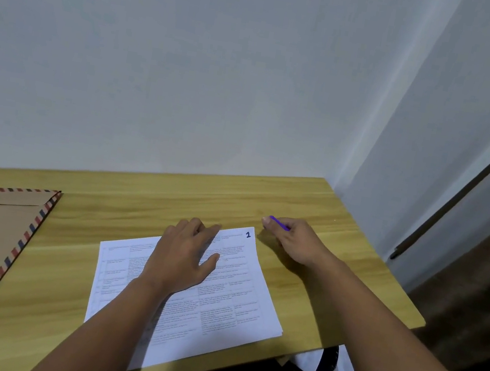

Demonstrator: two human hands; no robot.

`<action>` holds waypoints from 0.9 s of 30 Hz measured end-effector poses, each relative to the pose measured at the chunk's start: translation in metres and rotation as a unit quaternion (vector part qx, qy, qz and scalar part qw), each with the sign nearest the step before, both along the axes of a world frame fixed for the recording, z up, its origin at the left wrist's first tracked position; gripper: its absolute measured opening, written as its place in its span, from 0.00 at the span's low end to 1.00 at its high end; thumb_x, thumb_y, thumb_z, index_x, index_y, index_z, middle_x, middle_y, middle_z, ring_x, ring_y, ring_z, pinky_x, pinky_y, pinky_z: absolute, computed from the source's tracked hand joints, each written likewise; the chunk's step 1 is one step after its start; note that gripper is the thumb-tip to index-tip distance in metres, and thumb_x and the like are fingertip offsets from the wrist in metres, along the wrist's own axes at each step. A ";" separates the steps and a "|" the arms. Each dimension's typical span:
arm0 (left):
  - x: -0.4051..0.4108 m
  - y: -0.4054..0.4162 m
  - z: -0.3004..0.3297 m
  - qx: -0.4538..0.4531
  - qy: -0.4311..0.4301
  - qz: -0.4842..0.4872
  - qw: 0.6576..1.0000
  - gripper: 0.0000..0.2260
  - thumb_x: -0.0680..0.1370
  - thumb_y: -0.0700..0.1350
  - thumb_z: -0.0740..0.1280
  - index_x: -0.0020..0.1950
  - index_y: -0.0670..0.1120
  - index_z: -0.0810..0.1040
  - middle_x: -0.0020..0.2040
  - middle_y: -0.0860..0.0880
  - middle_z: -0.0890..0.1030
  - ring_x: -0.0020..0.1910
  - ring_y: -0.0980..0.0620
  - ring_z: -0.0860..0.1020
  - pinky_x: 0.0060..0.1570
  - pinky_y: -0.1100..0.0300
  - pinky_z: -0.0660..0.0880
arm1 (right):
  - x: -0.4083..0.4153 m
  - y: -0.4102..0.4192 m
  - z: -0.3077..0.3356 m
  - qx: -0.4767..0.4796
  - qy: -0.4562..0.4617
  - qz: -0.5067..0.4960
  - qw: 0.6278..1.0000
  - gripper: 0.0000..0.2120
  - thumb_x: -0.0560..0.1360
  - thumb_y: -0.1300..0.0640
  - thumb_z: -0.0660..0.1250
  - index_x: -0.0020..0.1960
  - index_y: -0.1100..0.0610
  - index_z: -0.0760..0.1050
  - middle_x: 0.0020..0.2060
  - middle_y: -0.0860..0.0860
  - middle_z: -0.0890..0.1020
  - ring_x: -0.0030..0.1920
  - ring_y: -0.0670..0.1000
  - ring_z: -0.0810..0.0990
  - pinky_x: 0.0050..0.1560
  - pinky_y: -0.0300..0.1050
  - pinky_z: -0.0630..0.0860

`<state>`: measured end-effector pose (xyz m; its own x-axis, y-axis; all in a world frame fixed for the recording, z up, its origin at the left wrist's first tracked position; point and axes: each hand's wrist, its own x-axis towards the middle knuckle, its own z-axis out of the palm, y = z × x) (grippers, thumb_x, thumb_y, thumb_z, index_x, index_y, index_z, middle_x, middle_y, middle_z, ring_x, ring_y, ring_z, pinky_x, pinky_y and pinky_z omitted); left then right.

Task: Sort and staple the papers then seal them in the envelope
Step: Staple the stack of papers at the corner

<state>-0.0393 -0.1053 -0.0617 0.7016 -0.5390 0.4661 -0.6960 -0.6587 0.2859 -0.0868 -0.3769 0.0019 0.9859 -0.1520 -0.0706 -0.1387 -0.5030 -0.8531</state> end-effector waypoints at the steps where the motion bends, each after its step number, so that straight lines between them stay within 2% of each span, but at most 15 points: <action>1: 0.000 0.000 0.001 0.000 -0.002 -0.001 1.000 0.25 0.75 0.57 0.69 0.70 0.50 0.77 0.47 0.53 0.73 0.45 0.49 0.73 0.45 0.51 0.73 | 0.001 -0.001 -0.004 -0.020 -0.004 0.023 1.000 0.38 0.69 0.22 0.66 0.42 0.61 0.80 0.30 0.51 0.68 0.34 0.50 0.66 0.42 0.48 0.65; 3: -0.001 0.000 0.001 -0.001 -0.003 0.000 1.000 0.24 0.74 0.56 0.70 0.69 0.50 0.77 0.47 0.53 0.73 0.44 0.49 0.73 0.45 0.51 0.73 | 0.000 -0.001 -0.011 -0.042 -0.003 0.040 0.998 0.30 0.67 0.23 0.69 0.48 0.49 0.87 0.36 0.52 0.81 0.37 0.52 0.75 0.45 0.49 0.73; 4: -0.001 0.000 0.002 -0.001 -0.003 0.000 1.000 0.24 0.74 0.56 0.70 0.69 0.50 0.77 0.47 0.53 0.73 0.44 0.49 0.73 0.45 0.51 0.73 | -0.002 0.000 -0.012 -0.044 -0.008 0.038 0.998 0.25 0.67 0.27 0.73 0.50 0.46 0.87 0.40 0.49 0.86 0.40 0.53 0.80 0.47 0.50 0.77; 6: -0.001 0.000 0.002 0.003 -0.002 0.001 1.000 0.24 0.74 0.56 0.70 0.69 0.50 0.76 0.47 0.53 0.73 0.45 0.49 0.73 0.45 0.51 0.73 | -0.007 0.002 -0.015 -0.045 -0.018 0.030 0.998 0.22 0.66 0.34 0.78 0.52 0.47 0.87 0.46 0.45 0.88 0.46 0.49 0.84 0.52 0.50 0.81; 11: -0.002 -0.001 0.004 0.005 -0.005 -0.003 1.000 0.23 0.74 0.56 0.70 0.68 0.51 0.76 0.48 0.53 0.73 0.45 0.49 0.73 0.45 0.51 0.73 | -0.009 0.002 -0.017 -0.027 -0.025 0.040 0.999 0.29 0.60 0.31 0.79 0.54 0.48 0.87 0.48 0.42 0.88 0.50 0.48 0.85 0.57 0.54 0.82; 14: -0.002 -0.001 0.004 0.003 -0.007 -0.003 1.000 0.23 0.74 0.56 0.70 0.67 0.51 0.76 0.48 0.54 0.73 0.45 0.49 0.73 0.45 0.51 0.73 | -0.008 0.002 -0.016 -0.018 -0.030 0.045 0.998 0.22 0.65 0.40 0.82 0.55 0.49 0.87 0.48 0.43 0.88 0.51 0.47 0.85 0.57 0.52 0.82; 17: -0.003 -0.001 0.005 0.002 -0.007 -0.005 1.000 0.22 0.74 0.55 0.70 0.67 0.52 0.77 0.47 0.54 0.72 0.45 0.50 0.73 0.45 0.51 0.73 | -0.004 0.004 -0.017 -0.015 -0.033 0.050 0.998 0.20 0.66 0.42 0.83 0.53 0.50 0.87 0.47 0.45 0.88 0.50 0.49 0.85 0.56 0.51 0.81; 20: -0.004 -0.001 0.006 0.000 -0.008 -0.006 1.000 0.22 0.74 0.55 0.70 0.66 0.52 0.77 0.47 0.54 0.72 0.45 0.50 0.73 0.45 0.52 0.73 | 0.002 0.005 -0.017 0.005 -0.033 0.059 0.998 0.19 0.65 0.40 0.83 0.48 0.51 0.88 0.44 0.47 0.88 0.43 0.49 0.83 0.49 0.49 0.78; 24: -0.003 0.000 0.006 0.002 -0.006 -0.005 1.000 0.22 0.74 0.55 0.70 0.67 0.52 0.77 0.47 0.55 0.72 0.45 0.50 0.73 0.45 0.52 0.72 | 0.009 0.005 -0.015 0.002 -0.010 0.075 0.997 0.19 0.63 0.37 0.82 0.42 0.52 0.86 0.35 0.48 0.79 0.37 0.46 0.73 0.44 0.45 0.69; 27: -0.003 -0.002 0.005 0.005 -0.004 -0.008 1.000 0.22 0.74 0.56 0.70 0.67 0.52 0.77 0.47 0.55 0.72 0.45 0.50 0.73 0.45 0.52 0.72 | 0.012 0.004 -0.012 -0.004 0.008 0.085 0.996 0.14 0.67 0.42 0.82 0.34 0.49 0.82 0.31 0.45 0.74 0.34 0.46 0.70 0.42 0.44 0.67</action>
<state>-0.0426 -0.1076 -0.0570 0.6894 -0.5547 0.4658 -0.7083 -0.6508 0.2734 -0.0753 -0.3733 -0.0099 0.9961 0.0158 -0.0868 -0.0655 -0.5270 -0.8473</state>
